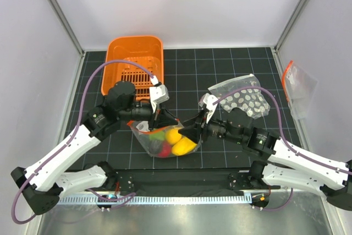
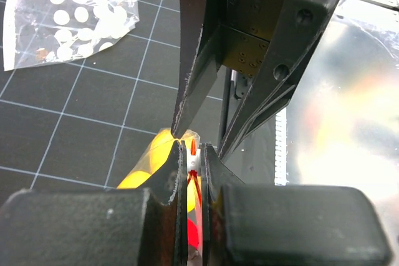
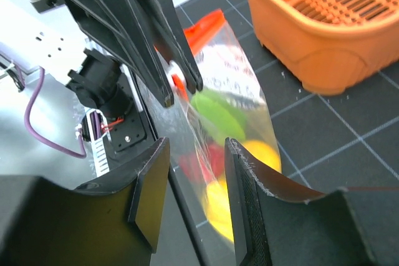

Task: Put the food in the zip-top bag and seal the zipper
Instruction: Zip the zipper food storage bag at the center of the board.

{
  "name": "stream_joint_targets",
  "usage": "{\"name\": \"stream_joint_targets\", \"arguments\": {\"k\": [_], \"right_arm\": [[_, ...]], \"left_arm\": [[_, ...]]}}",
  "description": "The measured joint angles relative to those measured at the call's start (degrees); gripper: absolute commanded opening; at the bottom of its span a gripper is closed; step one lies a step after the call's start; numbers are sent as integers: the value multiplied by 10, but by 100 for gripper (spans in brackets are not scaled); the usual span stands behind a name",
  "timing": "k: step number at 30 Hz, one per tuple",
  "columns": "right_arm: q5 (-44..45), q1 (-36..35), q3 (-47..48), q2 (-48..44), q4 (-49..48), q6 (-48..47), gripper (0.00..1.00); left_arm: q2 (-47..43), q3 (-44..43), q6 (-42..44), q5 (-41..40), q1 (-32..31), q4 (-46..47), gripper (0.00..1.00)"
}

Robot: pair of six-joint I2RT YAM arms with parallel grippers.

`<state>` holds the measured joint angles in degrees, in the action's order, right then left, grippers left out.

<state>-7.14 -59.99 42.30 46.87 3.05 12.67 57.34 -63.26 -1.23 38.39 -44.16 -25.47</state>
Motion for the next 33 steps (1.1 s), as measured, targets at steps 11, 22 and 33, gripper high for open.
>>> {"name": "stream_joint_targets", "arguments": {"k": [11, 22, 33], "right_arm": [[-24, 0, 0, 32, -35, -19, 20], [3, -1, -5, 17, -43, -8, 1], [138, -7, -59, -79, -52, 36, 1]], "left_arm": [[-2, 3, -1, 12, 0, 0, 0], [-2, 6, -3, 8, -1, 6, 0], [7, 9, -3, -52, -8, 22, 0]]}}
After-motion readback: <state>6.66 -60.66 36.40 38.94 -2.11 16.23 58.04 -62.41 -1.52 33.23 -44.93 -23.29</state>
